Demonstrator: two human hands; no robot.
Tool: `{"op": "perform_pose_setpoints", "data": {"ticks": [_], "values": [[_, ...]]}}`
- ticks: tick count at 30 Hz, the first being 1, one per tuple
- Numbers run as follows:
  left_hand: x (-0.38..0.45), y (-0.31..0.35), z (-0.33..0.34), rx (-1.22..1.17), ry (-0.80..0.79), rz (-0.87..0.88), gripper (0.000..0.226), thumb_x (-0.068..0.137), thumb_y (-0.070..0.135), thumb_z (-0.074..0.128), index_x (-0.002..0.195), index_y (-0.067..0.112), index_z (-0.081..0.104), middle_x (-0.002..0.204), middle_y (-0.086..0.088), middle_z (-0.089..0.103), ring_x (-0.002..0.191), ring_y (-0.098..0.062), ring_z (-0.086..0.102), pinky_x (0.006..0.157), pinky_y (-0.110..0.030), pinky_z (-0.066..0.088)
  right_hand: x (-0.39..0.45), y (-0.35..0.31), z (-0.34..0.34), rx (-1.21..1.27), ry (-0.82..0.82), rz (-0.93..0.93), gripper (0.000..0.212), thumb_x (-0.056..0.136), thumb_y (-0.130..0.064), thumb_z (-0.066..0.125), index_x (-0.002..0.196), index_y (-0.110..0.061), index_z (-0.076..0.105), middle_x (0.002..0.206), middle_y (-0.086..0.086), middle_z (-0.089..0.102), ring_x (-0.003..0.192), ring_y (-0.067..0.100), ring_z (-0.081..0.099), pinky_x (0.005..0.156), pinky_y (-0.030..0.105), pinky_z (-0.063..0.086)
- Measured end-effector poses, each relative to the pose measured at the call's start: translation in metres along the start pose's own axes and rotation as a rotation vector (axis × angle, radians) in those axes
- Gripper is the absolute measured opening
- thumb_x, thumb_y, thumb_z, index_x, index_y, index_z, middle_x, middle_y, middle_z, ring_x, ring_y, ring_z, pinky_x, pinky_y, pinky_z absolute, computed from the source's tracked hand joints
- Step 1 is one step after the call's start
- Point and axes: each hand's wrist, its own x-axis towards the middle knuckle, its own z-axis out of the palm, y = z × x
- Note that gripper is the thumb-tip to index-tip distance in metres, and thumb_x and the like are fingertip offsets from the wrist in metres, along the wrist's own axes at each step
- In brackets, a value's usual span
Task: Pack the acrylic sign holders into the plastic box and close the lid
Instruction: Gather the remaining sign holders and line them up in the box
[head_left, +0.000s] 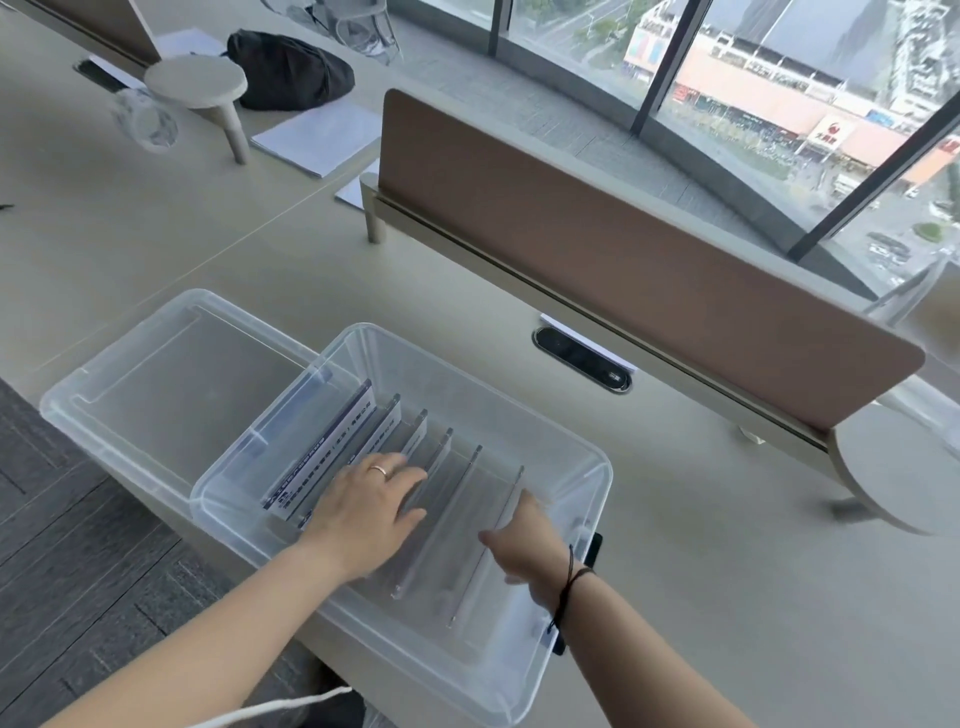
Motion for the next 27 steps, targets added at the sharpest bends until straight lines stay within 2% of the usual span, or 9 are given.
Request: {"op": "perform_pose_setpoints", "data": {"ticks": [1,3,5,7,9,12,17,22,27], "values": [[0.002,-0.005,0.001,0.016,-0.064,-0.026,0.061,0.093,0.058,0.047,0.147,0.034,0.031,0.16,-0.002,0.024,0.146,-0.025,0.022,0.117,-0.044,0.024,-0.001,0.002,0.007,0.071,-0.025,0.059,0.052,0.093,-0.016,0.056,0.139,-0.013,0.03,0.102,0.004,0.055,0.086,0.021,0.061,0.074,0.04,0.061],[0.004,-0.011,0.003,0.013,-0.181,-0.061,0.078,0.09,0.068,0.04,0.153,0.039,0.006,0.163,-0.001,-0.01,0.15,-0.026,-0.004,0.12,-0.046,0.005,-0.002,0.005,0.017,0.2,-0.063,0.134,0.059,0.097,-0.011,0.047,0.149,-0.018,0.02,0.113,0.008,0.055,0.096,0.027,0.065,0.071,0.04,0.062],[0.006,-0.014,0.006,0.016,-0.238,-0.052,0.084,0.089,0.072,0.034,0.153,0.039,-0.009,0.16,0.0,-0.025,0.149,-0.024,-0.017,0.118,-0.042,-0.006,-0.005,0.006,0.021,0.288,-0.083,0.159,0.062,0.098,-0.009,0.039,0.153,-0.023,0.014,0.114,0.008,0.051,0.096,0.028,0.068,0.072,0.041,0.062],[0.008,-0.014,0.009,0.001,-0.245,-0.049,0.083,0.09,0.072,0.031,0.152,0.039,-0.014,0.158,0.0,-0.029,0.147,-0.022,-0.021,0.118,-0.043,-0.005,-0.007,0.006,0.023,0.321,-0.084,0.165,0.062,0.098,-0.008,0.038,0.153,-0.024,0.015,0.122,0.011,0.051,0.09,0.027,0.068,0.073,0.044,0.062],[0.009,-0.014,0.011,-0.016,-0.251,-0.065,0.08,0.093,0.067,0.03,0.152,0.038,-0.016,0.159,0.001,-0.029,0.148,-0.023,-0.019,0.12,-0.045,0.002,-0.007,0.007,0.023,0.343,-0.082,0.168,0.062,0.099,-0.008,0.038,0.154,-0.024,0.015,0.136,0.015,0.049,0.089,0.028,0.068,0.072,0.046,0.062],[0.009,-0.015,0.011,-0.024,-0.268,-0.076,0.074,0.097,0.059,0.03,0.152,0.038,-0.015,0.158,0.002,-0.031,0.149,-0.025,-0.014,0.12,-0.047,0.008,-0.008,0.004,0.024,0.362,-0.083,0.17,0.062,0.099,-0.007,0.04,0.154,-0.022,0.015,0.141,0.018,0.047,0.087,0.028,0.069,0.072,0.045,0.062],[0.009,-0.015,0.014,-0.029,-0.288,-0.065,0.065,0.101,0.052,0.026,0.153,0.037,-0.009,0.157,0.0,-0.034,0.15,-0.03,-0.004,0.117,-0.053,0.021,-0.003,0.002,0.031,0.366,-0.069,0.15,0.063,0.098,-0.007,0.043,0.154,-0.02,0.017,0.129,0.017,0.053,0.077,0.027,0.07,0.071,0.04,0.063],[0.009,-0.016,0.013,-0.066,-0.3,-0.069,0.064,0.101,0.052,0.025,0.153,0.037,-0.008,0.155,0.002,-0.037,0.15,-0.029,0.005,0.114,-0.054,0.028,0.001,-0.001,0.037,0.382,-0.083,0.156,0.064,0.097,-0.007,0.046,0.154,-0.019,0.019,0.109,0.015,0.06,0.073,0.026,0.07,0.071,0.038,0.063],[0.009,-0.012,0.008,-0.109,-0.308,-0.061,0.063,0.102,0.049,0.026,0.154,0.036,-0.007,0.153,0.002,-0.039,0.149,-0.029,0.014,0.111,-0.051,0.035,0.0,-0.001,0.036,0.382,-0.077,0.164,0.064,0.097,-0.008,0.048,0.154,-0.02,0.021,0.106,0.016,0.061,0.07,0.025,0.069,0.069,0.036,0.062]]}}
